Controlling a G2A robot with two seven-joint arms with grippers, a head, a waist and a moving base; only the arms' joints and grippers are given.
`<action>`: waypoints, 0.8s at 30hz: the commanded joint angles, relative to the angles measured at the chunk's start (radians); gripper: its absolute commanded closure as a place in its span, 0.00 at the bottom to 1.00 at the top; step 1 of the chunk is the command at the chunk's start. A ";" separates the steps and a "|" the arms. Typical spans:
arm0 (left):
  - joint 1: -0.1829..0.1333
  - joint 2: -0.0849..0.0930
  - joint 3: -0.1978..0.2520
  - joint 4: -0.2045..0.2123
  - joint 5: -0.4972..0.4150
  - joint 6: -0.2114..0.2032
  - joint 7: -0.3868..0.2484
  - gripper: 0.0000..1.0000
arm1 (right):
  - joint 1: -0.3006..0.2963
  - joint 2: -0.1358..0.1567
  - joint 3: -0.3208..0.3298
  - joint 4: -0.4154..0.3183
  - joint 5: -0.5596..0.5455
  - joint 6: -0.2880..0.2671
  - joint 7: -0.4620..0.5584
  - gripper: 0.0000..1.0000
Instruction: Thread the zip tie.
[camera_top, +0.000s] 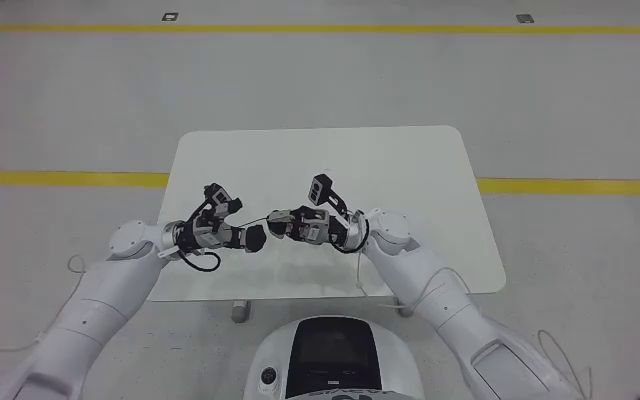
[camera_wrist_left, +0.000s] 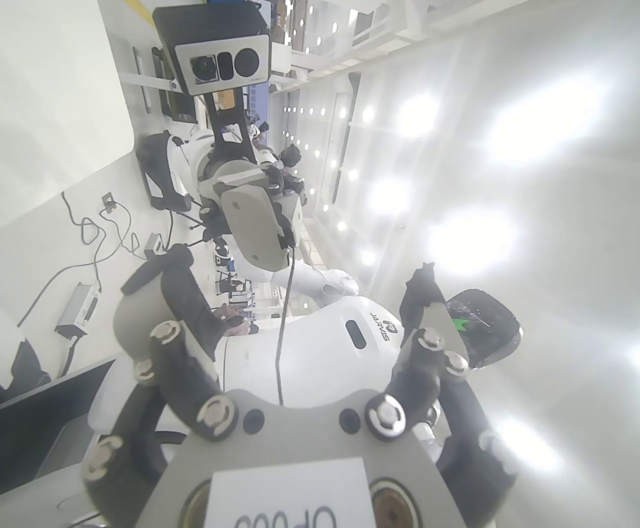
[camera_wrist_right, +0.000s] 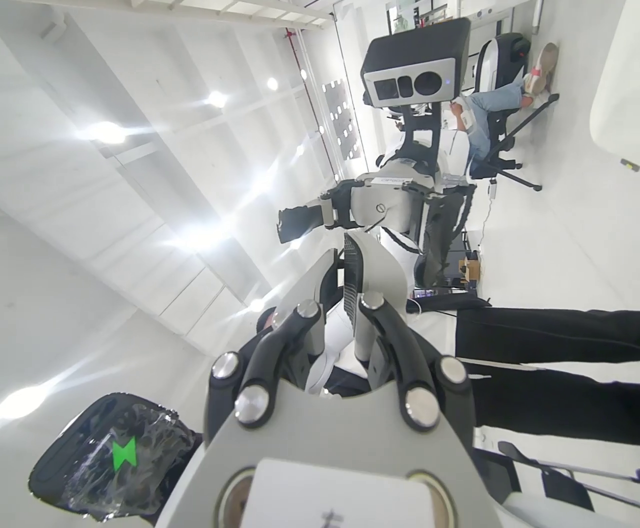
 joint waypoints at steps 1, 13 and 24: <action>0.003 -0.001 -0.003 0.001 0.006 -0.002 -0.003 0.64 | 0.002 0.002 0.000 -0.001 -0.014 0.010 0.005 1.00; 0.015 -0.006 -0.017 -0.001 0.039 0.004 -0.005 0.79 | 0.004 0.017 0.001 -0.032 -0.097 0.053 -0.002 1.00; 0.024 -0.011 -0.026 0.004 0.060 0.015 -0.006 0.81 | -0.010 0.028 0.007 -0.067 -0.117 0.066 -0.005 1.00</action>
